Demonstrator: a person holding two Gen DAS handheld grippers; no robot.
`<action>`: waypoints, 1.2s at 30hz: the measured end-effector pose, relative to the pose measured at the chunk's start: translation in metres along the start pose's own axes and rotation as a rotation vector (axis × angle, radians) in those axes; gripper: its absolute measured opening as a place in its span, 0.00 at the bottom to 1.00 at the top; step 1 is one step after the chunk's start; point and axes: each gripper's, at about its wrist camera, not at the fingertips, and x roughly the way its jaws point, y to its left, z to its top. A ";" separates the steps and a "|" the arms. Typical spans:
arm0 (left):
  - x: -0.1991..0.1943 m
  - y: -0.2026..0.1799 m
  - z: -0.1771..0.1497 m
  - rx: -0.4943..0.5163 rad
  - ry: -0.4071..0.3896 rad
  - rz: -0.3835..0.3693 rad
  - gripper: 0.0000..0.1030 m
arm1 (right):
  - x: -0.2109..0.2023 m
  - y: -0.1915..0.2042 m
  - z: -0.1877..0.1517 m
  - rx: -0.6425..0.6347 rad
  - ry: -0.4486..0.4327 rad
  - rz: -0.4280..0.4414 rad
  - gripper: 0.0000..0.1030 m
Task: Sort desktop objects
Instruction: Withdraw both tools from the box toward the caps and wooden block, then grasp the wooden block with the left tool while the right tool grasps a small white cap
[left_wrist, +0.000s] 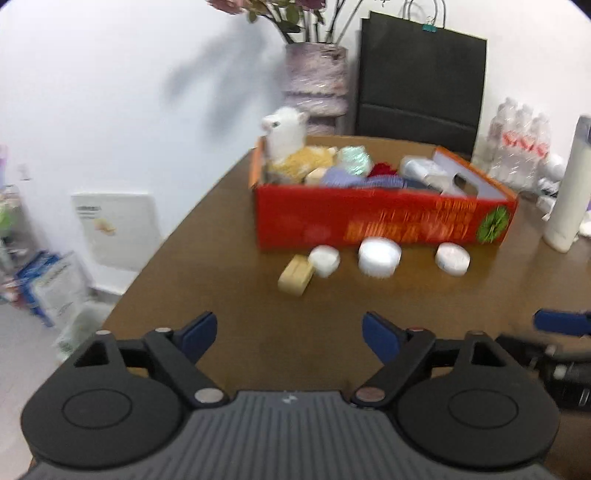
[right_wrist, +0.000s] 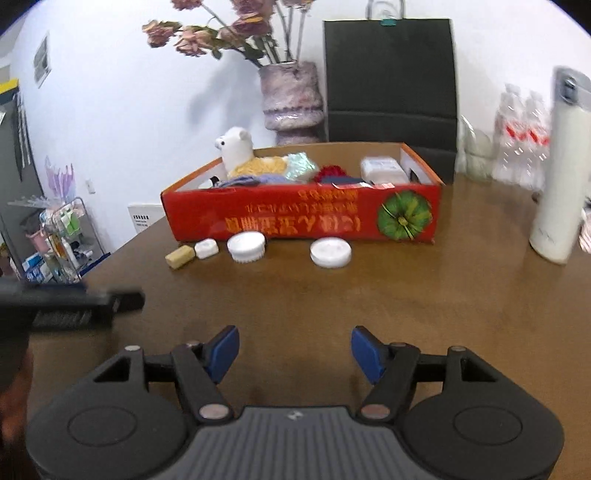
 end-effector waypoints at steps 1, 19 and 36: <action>0.011 0.005 0.009 -0.013 0.009 -0.029 0.73 | 0.005 0.003 0.004 -0.012 -0.003 0.001 0.64; 0.056 0.076 0.020 -0.278 -0.023 -0.050 0.21 | 0.106 0.074 0.081 -0.245 -0.036 0.151 0.32; 0.053 0.067 0.019 -0.229 -0.051 -0.014 0.21 | 0.137 0.106 0.068 -0.314 0.031 0.139 0.24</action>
